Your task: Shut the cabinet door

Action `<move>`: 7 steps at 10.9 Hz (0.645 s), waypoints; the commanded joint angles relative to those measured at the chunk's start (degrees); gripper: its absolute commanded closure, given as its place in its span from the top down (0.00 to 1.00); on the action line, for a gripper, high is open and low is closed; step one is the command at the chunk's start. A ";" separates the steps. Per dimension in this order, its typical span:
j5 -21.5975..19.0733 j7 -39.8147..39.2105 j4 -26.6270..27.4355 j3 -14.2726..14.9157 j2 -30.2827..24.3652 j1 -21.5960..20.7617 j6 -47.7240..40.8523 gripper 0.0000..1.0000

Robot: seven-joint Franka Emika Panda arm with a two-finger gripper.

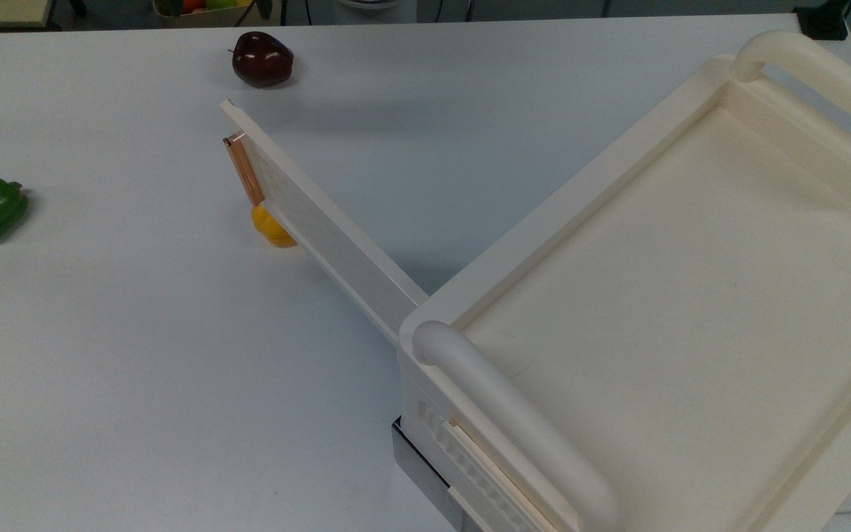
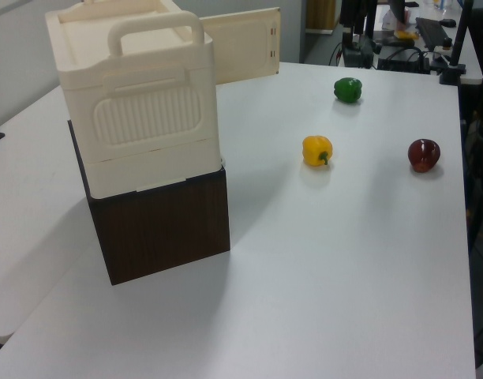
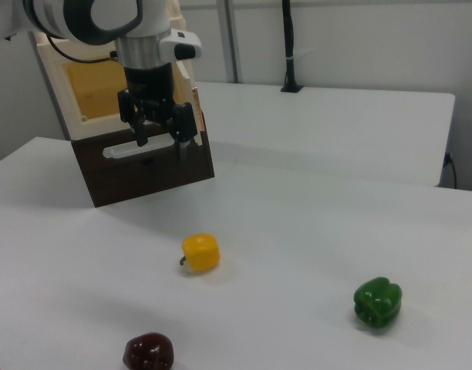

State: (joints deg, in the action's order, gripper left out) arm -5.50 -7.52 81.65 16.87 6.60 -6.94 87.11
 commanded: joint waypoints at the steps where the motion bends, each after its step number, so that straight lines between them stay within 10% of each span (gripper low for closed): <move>1: 0.49 0.76 0.79 0.36 -1.59 -0.36 -0.97 1.00; 7: 0.84 0.05 0.97 0.53 -1.59 -0.53 -1.41 1.00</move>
State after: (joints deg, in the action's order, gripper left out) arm -5.50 -7.52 81.65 16.89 6.22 -6.86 86.63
